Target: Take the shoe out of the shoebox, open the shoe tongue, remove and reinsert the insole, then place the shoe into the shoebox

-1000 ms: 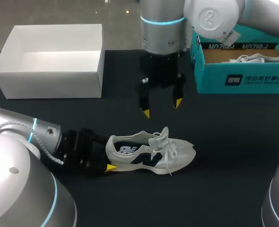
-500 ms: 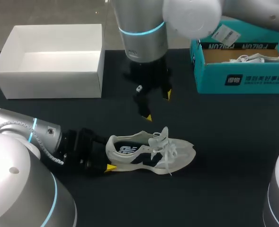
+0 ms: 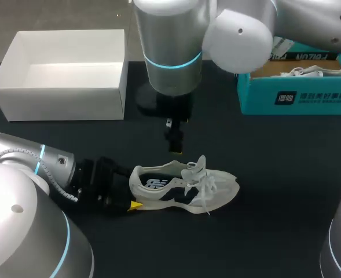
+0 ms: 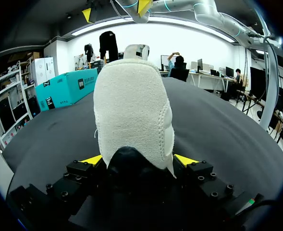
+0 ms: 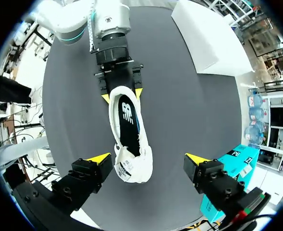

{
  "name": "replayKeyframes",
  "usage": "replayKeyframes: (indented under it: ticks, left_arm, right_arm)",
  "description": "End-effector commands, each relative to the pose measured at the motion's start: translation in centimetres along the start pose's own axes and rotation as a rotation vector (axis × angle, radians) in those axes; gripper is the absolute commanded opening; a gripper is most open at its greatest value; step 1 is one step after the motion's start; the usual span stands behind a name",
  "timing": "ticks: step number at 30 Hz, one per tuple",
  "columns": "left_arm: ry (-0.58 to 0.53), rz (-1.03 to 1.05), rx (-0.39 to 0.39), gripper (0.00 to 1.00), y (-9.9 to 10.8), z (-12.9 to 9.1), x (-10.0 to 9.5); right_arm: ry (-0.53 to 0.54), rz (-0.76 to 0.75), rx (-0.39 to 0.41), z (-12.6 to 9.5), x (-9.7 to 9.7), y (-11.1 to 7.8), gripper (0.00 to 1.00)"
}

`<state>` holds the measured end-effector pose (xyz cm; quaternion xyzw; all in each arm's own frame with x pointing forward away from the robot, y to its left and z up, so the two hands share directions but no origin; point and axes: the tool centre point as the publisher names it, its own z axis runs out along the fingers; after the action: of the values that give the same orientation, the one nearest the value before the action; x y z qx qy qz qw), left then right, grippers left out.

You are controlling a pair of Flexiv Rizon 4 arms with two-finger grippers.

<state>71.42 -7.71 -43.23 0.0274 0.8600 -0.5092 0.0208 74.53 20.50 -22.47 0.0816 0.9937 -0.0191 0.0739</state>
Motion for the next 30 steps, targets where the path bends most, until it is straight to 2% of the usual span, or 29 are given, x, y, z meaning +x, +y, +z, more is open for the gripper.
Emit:
replayKeyframes:
  ticks: [1,7,8,10,13,22,30]
  left_arm:
    - [0.002,0.0,-0.002,0.0,0.6,0.3,0.3]
    - [0.002,0.0,-0.002,0.0,0.6,0.3,0.3]
    - [0.002,0.0,-0.002,0.0,0.6,0.3,0.3]
    - [0.002,0.0,-0.002,0.0,0.6,0.3,0.3]
    - [0.002,0.0,-0.002,0.0,0.6,0.3,0.3]
    - [0.002,0.0,-0.002,0.0,0.6,0.3,0.3]
    - [0.002,0.0,-0.002,0.0,0.6,0.3,0.3]
  right_arm:
    - [-0.031,-0.273,-0.31,0.3,0.1,-1.5,1.0]
    - [-0.031,-0.273,-0.31,0.3,0.1,-1.5,1.0]
    - [-0.039,-0.263,-0.3,0.2,0.0,-1.4,0.49]
    - [-0.013,-0.239,-0.256,0.2,0.0,-1.3,0.0]
    - [0.02,-0.196,-0.23,0.9,0.0,-0.9,0.0]
    - [0.09,-0.124,-0.229,2.9,-0.2,0.7,0.0]
    - [0.144,-0.081,-0.141,3.3,0.6,1.4,0.0]
